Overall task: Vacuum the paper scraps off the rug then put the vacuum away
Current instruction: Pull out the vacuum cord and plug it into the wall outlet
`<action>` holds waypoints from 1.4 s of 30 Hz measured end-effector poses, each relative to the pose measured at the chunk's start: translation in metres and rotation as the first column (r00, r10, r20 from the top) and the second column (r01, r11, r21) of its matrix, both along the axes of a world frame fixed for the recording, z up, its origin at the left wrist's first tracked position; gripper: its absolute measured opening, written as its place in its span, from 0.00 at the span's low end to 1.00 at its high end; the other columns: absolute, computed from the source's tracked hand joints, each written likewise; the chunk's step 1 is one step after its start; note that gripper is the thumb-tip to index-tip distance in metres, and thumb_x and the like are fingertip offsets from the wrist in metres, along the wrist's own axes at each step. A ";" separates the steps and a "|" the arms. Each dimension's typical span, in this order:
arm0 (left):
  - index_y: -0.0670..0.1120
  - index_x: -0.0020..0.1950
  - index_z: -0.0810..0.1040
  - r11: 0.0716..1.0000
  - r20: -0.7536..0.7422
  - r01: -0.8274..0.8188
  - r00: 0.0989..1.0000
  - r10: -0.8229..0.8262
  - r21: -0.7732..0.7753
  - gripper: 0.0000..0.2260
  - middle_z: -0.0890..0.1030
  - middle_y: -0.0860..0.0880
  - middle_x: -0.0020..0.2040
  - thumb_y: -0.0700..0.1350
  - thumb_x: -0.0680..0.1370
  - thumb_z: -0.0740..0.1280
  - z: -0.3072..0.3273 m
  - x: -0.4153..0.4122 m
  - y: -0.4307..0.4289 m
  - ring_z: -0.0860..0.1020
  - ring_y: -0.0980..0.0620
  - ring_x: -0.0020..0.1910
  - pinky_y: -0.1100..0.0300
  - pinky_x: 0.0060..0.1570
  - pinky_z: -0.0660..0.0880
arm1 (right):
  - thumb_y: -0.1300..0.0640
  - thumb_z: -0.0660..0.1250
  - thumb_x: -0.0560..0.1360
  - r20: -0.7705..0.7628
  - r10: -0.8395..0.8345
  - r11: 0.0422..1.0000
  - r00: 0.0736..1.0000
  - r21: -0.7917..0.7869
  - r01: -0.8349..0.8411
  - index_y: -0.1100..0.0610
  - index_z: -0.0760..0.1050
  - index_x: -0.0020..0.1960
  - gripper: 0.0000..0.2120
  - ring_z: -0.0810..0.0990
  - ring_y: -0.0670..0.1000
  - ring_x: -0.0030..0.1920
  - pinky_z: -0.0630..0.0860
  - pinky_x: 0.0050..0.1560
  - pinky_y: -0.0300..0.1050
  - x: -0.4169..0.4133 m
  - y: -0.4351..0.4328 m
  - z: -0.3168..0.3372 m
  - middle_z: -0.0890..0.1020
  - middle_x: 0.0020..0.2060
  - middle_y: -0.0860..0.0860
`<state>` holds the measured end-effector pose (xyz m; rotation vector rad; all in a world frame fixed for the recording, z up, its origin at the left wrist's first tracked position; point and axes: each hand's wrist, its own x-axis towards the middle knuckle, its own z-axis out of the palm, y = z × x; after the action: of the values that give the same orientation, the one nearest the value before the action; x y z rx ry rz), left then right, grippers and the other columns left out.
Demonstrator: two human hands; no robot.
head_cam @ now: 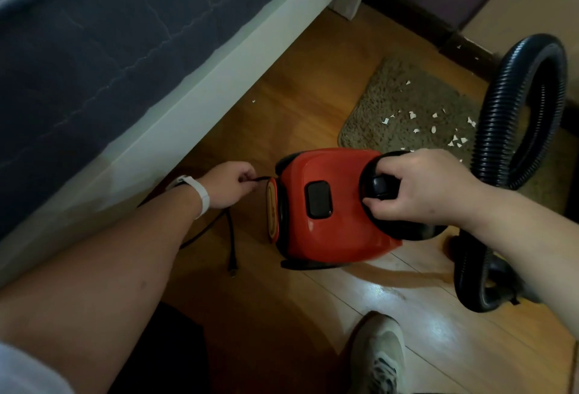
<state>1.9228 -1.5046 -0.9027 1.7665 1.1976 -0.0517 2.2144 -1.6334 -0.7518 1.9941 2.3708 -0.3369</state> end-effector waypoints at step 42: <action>0.49 0.41 0.71 0.863 -0.145 -0.134 0.962 0.231 0.488 0.18 0.76 0.46 0.37 0.57 0.83 0.50 0.052 0.005 0.013 0.75 0.43 0.36 0.48 0.41 0.76 | 0.32 0.63 0.68 0.125 -0.062 0.986 0.990 -0.147 0.080 0.50 0.77 0.44 0.22 0.79 0.54 0.38 0.77 0.39 0.48 0.003 0.014 -0.034 0.78 0.33 0.47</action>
<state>1.9281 -1.4914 -0.8505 2.0943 1.6261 0.2007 2.2170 -1.6198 -0.7858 1.9743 2.1384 -0.3766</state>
